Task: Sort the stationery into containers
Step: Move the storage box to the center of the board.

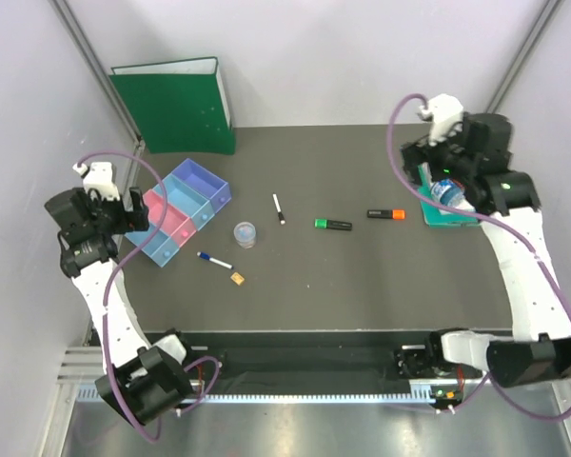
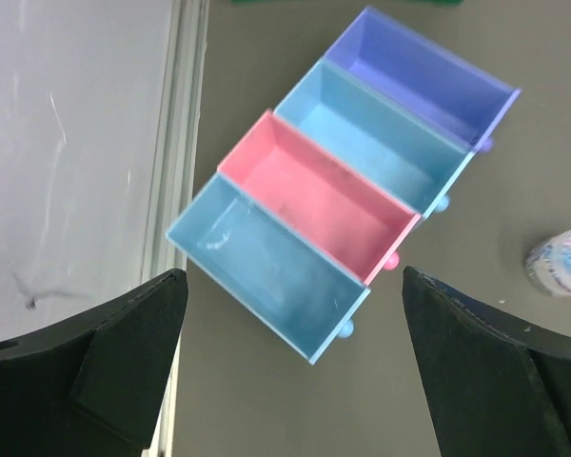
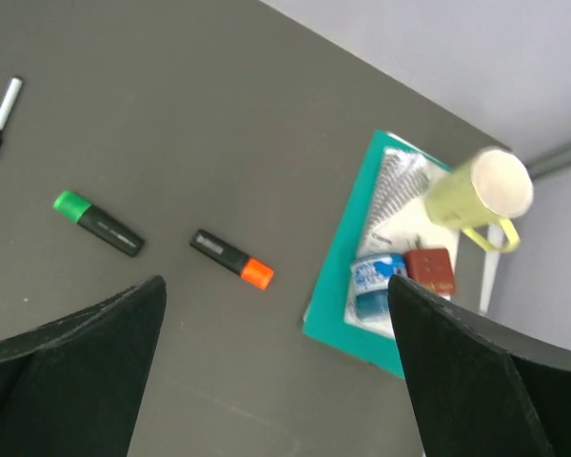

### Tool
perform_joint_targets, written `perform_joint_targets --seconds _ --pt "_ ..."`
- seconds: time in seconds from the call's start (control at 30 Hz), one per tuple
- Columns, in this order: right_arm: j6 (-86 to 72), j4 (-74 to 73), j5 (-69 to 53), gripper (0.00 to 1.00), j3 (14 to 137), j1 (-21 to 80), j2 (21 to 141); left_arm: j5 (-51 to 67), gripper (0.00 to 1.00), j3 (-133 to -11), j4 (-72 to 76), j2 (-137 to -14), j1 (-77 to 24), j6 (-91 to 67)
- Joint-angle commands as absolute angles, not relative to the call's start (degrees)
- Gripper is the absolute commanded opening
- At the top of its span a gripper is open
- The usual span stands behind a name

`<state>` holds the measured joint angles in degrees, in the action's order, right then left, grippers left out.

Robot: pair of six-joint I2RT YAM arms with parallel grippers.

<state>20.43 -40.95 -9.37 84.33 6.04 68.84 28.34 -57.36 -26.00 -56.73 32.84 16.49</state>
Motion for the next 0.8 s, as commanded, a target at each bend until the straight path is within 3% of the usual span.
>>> perform_joint_targets --seconds 0.0,0.13,0.33,0.77 --pt "20.5 -34.4 -1.3 1.0 88.3 15.5 73.9 19.9 0.99 -55.4 -25.4 -57.1 31.0 14.3" --pt "19.3 -29.3 2.9 1.0 90.4 23.5 80.7 14.2 0.99 -53.1 -25.3 -57.4 28.1 13.4" --pt "13.0 -26.2 3.4 1.0 100.6 26.8 91.2 5.9 0.99 -50.0 -24.3 -61.8 25.1 8.8" --pt "18.5 -24.2 5.9 1.0 90.7 27.3 84.7 10.2 0.97 -62.7 -23.5 -80.4 23.9 -6.4"
